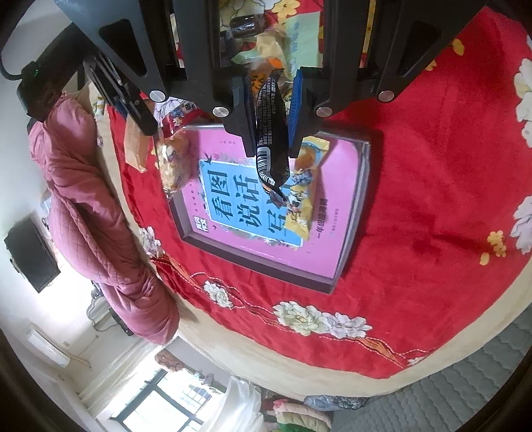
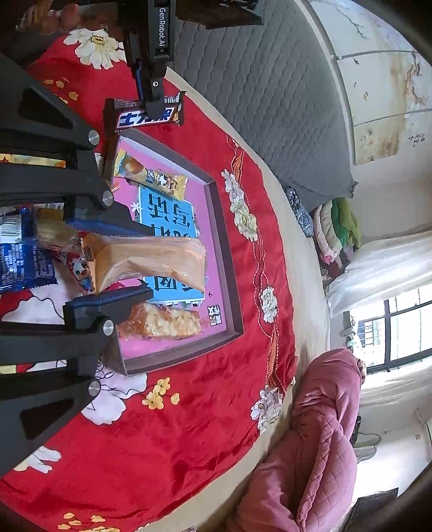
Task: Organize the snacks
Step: 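Hold the pastry bag over the box while the left tool holds the chocolate bar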
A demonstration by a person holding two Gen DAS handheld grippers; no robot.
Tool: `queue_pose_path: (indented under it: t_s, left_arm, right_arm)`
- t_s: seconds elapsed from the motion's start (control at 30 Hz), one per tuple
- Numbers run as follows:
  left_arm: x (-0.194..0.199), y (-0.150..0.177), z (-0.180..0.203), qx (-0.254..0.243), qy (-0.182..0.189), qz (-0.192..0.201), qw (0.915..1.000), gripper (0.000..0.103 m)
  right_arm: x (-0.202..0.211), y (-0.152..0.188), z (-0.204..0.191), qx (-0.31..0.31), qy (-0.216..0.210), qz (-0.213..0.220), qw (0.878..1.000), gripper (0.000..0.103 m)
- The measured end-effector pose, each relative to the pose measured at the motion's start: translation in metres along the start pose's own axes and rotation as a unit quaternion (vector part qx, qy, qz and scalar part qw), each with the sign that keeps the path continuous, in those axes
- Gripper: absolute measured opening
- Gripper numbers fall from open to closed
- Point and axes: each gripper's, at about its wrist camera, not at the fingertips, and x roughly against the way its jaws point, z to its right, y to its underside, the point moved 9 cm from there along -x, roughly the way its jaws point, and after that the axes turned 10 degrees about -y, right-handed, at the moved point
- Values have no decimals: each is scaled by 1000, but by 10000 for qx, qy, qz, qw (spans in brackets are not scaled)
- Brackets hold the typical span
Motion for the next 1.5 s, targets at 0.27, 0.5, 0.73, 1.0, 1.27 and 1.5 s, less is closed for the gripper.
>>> queue_pose_path:
  t_s: [0.27, 0.5, 0.73, 1.0, 1.27, 1.5]
  left_arm:
    - [-8, -5, 14, -95, 92, -8, 9999, 18]
    - [-13, -12, 17, -118, 126, 31, 9998, 18]
    - [-26, -18, 23, -129, 169, -7, 9998, 18]
    - [-41, -28, 34, -178, 222, 19, 9996, 18]
    - [-57, -29, 41, -315, 166, -76, 9993, 18]
    - [-69, -28, 42, -357, 106, -171, 9992, 18]
  right_arm:
    - [-14, -4, -2, 42, -26, -9, 10000, 30]
    - [-23, -5, 1, 42, -27, -33, 10000, 30]
    - [-30, -4, 6, -2, -13, -70, 10000, 30]
    - [-36, -5, 12, -62, -52, -53, 10000, 30]
    - [-45, -8, 14, -75, -75, -30, 9999, 30]
    - [-55, -8, 17, -83, -38, -91, 9999, 30]
